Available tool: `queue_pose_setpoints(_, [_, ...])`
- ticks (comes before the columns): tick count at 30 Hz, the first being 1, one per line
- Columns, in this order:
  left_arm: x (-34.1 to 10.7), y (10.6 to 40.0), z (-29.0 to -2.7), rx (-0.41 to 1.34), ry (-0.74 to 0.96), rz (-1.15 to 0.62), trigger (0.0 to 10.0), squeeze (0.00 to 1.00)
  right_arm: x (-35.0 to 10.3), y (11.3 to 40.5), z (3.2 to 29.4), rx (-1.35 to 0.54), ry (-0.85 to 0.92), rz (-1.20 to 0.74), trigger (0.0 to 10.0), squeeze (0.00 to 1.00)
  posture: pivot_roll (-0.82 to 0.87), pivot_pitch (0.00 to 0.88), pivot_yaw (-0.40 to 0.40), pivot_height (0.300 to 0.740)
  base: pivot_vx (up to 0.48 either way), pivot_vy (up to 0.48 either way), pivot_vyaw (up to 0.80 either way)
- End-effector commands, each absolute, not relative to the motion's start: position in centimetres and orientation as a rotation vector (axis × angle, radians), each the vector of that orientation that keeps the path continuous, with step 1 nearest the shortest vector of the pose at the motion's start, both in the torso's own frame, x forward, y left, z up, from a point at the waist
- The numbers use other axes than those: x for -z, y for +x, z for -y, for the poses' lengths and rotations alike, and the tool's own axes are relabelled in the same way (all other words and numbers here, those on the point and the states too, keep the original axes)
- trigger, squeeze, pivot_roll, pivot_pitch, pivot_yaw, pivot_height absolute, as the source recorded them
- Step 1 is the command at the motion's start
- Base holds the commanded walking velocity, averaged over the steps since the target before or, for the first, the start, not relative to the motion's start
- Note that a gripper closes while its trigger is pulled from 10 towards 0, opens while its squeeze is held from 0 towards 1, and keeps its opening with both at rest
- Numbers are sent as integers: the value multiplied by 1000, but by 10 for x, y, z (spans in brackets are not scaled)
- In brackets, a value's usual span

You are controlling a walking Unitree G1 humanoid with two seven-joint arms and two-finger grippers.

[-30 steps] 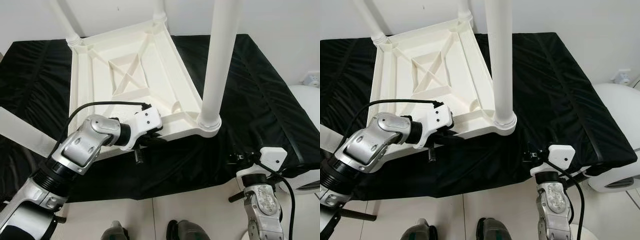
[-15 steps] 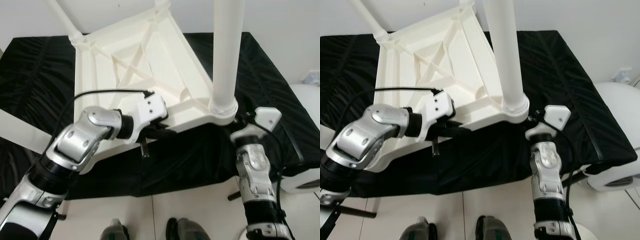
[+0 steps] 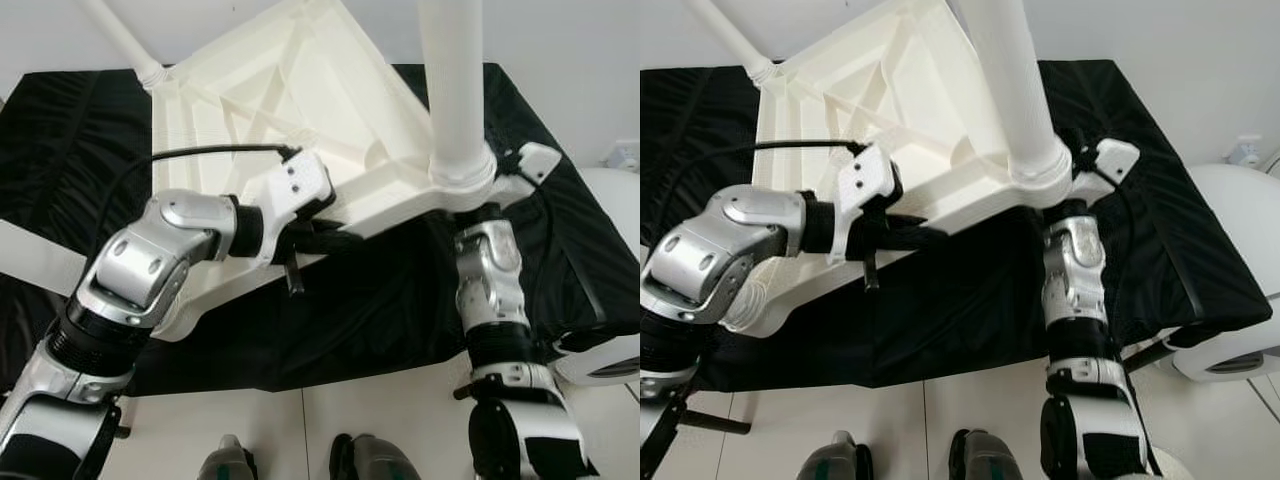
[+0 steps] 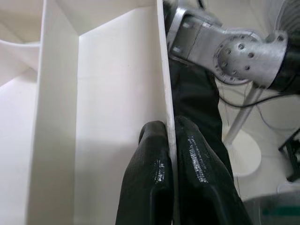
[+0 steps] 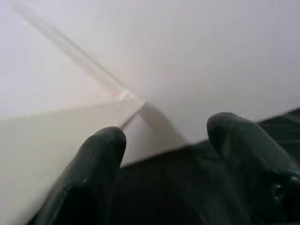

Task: Building children table

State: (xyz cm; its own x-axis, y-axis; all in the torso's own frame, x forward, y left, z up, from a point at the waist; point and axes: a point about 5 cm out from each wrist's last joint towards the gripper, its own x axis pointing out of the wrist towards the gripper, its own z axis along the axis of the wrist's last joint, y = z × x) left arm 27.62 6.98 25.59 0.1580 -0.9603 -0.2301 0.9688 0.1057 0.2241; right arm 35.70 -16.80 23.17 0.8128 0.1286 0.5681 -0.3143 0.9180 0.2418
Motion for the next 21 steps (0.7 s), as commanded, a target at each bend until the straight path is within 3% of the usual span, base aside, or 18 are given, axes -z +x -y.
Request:
queue_pose_setpoints(1, [-288,258,-51,1567,366,161,10000,0,-242,362,144,-382,395,578,10000,0,31,92,-28,740,0,0,0])
queue_pose_setpoints(5, [-305,262,-48,1579,311,223,10000,0,-271,370,129,-525,510,626,10000,0,30,88,-30,740,0,0,0])
queue_pose_setpoints(8, [-334,272,-45,1559,191,338,10000,0,-300,372,111,-748,612,668,10000,0,28,81,-40,740,0,0,0])
queue_pose_setpoints(21, [-388,275,-56,1505,-64,603,10000,0,-333,374,92,-985,661,708,10000,0,15,74,-67,740,0,0,0])
